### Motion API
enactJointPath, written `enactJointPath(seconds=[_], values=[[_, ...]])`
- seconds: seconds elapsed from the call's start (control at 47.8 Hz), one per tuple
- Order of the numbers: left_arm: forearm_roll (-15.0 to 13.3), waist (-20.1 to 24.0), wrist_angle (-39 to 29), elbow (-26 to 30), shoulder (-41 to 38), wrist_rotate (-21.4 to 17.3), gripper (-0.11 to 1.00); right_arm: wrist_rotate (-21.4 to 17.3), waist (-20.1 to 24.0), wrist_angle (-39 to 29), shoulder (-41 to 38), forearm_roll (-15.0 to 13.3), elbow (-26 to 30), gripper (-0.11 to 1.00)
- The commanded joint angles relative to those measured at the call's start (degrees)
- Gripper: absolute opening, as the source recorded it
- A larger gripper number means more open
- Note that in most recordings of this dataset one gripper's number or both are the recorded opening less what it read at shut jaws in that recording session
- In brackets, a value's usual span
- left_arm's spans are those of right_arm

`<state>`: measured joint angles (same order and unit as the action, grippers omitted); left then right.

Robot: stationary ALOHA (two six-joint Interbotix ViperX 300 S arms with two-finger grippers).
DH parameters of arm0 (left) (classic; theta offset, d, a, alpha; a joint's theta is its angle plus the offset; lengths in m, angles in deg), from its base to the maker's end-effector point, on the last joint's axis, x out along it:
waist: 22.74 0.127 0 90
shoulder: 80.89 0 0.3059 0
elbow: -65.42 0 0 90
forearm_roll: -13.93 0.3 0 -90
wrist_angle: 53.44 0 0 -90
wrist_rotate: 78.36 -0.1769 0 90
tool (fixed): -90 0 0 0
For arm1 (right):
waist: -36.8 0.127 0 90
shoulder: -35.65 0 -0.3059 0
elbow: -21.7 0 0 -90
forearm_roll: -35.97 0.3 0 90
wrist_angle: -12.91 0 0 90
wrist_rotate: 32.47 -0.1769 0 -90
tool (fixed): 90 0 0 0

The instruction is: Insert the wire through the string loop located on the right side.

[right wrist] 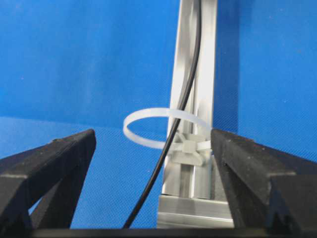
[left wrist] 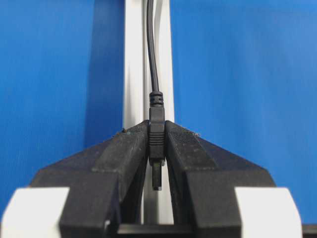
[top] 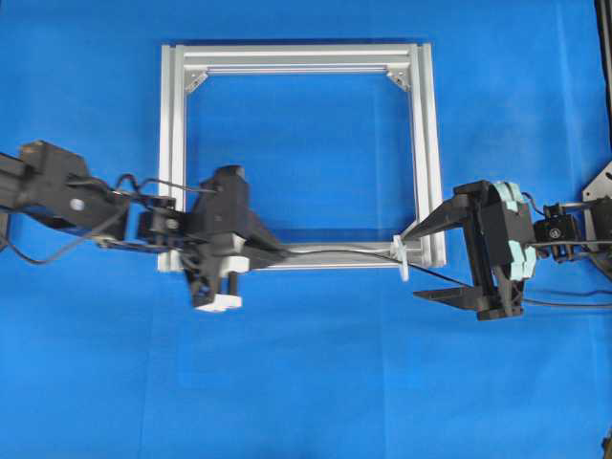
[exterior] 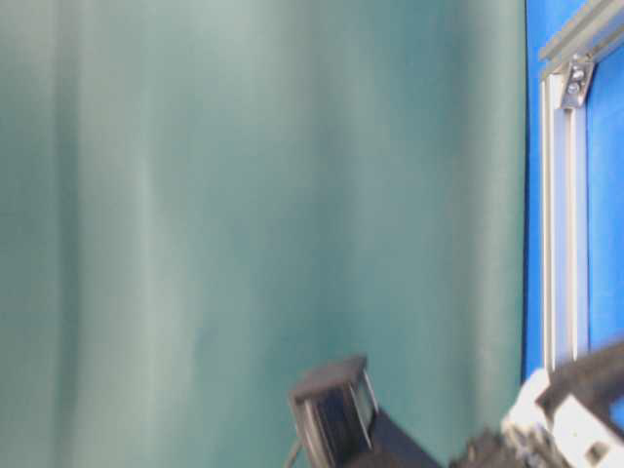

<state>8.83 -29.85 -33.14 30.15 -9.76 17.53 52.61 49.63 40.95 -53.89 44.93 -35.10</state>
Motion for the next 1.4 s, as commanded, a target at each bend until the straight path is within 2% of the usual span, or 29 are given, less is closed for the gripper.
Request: enactJointPath(seconds=[0.0,0.251,0.46,0.857,1.38], values=[[0.09,-0.18,-0.97,-1.76,3.16,1.49,0.08,0.09,-0.09,0.26,0.97,-0.09,0.35,0.87],[0.09,-3.08,-0.79,-8.79,9.14,3.34,0.08,0.09,-0.09,0.18,0.97,-0.09,0.35,0.87],[0.09,-6.24,-0.62,-13.1,17.4,3.43,0.08,0.09,-0.09,0.18,0.97,-0.09,0.44,0.86],[0.09,-6.42,-0.79,-23.12,28.39,3.43,0.08,0.09,-0.09,0.18,0.97,-0.09,1.14,0.86],[0.18,-6.5,-2.9,-26.63,31.11,2.81,0.08,-0.79,-0.09,-2.72,3.08,0.09,1.23,0.86]])
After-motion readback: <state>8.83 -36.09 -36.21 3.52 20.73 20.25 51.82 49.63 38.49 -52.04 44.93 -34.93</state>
